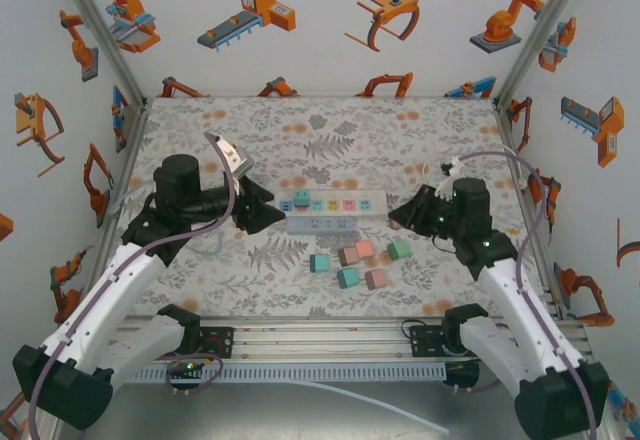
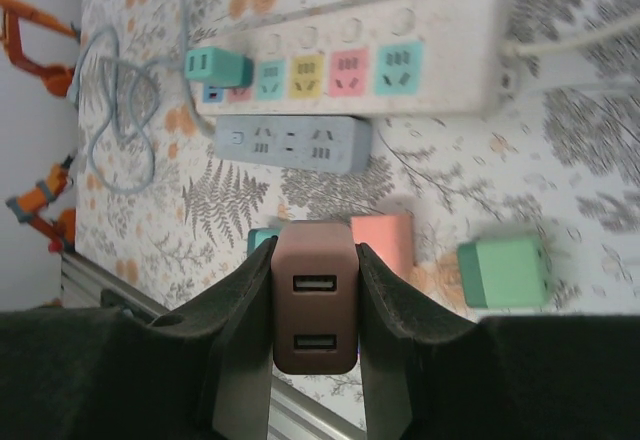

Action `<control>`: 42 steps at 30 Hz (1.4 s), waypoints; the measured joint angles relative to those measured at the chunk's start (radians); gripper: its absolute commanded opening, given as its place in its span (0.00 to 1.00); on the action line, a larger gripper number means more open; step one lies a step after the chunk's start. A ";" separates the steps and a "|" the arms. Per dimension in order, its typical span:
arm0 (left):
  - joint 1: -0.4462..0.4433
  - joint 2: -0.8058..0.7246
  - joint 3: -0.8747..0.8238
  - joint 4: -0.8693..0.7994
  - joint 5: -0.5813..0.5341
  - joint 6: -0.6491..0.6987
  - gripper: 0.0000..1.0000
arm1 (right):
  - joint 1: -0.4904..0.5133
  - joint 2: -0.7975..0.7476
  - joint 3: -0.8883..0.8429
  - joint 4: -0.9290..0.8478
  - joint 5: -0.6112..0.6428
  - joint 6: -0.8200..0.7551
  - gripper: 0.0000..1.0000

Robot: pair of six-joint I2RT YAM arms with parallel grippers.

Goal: Pull the plug off the socket

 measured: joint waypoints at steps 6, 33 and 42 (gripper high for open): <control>-0.039 -0.003 -0.001 -0.059 0.085 0.101 0.73 | -0.067 -0.170 -0.168 -0.069 0.030 0.108 0.07; -0.137 0.090 -0.001 -0.114 0.059 0.209 0.93 | 0.047 -0.094 -0.504 0.224 -0.072 0.280 0.23; -0.139 0.090 -0.001 -0.114 0.035 0.208 0.94 | 0.099 -0.042 -0.483 0.256 -0.046 0.312 0.53</control>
